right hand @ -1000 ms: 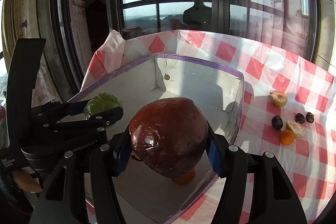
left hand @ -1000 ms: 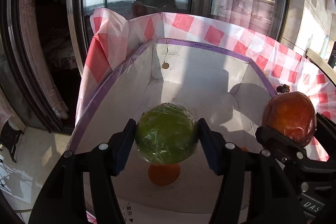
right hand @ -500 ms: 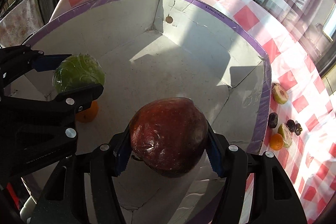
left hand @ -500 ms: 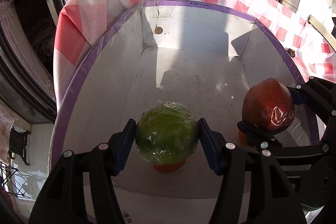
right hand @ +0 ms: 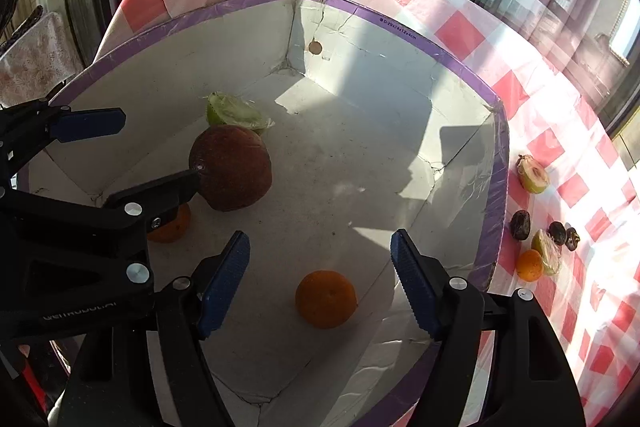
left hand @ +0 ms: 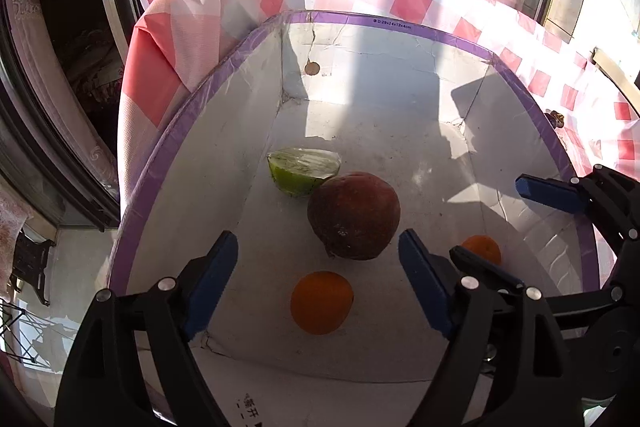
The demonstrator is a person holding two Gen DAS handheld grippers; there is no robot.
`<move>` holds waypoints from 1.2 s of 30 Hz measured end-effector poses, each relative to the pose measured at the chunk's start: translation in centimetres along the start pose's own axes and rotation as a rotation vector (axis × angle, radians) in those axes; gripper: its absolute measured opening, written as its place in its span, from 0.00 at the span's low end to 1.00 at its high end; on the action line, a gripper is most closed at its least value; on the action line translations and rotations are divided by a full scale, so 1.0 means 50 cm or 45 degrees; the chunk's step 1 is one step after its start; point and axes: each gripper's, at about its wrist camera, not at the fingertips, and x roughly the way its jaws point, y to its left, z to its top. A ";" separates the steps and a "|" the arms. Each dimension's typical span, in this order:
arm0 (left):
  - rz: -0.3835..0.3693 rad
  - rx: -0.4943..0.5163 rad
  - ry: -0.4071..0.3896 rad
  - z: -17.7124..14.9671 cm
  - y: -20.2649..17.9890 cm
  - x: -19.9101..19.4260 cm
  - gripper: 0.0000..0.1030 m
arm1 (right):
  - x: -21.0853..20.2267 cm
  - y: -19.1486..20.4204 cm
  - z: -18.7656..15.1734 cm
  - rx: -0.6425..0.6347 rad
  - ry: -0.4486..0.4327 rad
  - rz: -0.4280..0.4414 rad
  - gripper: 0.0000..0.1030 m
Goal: Organize fruits
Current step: 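Carry both fruits into the white box and open both grippers, then move both tools back toward the remaining fruits on the tablecloth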
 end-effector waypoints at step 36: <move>-0.319 0.365 -0.607 -0.031 -0.366 -0.164 0.98 | -0.158 -0.373 -0.300 0.837 -0.722 -0.144 0.85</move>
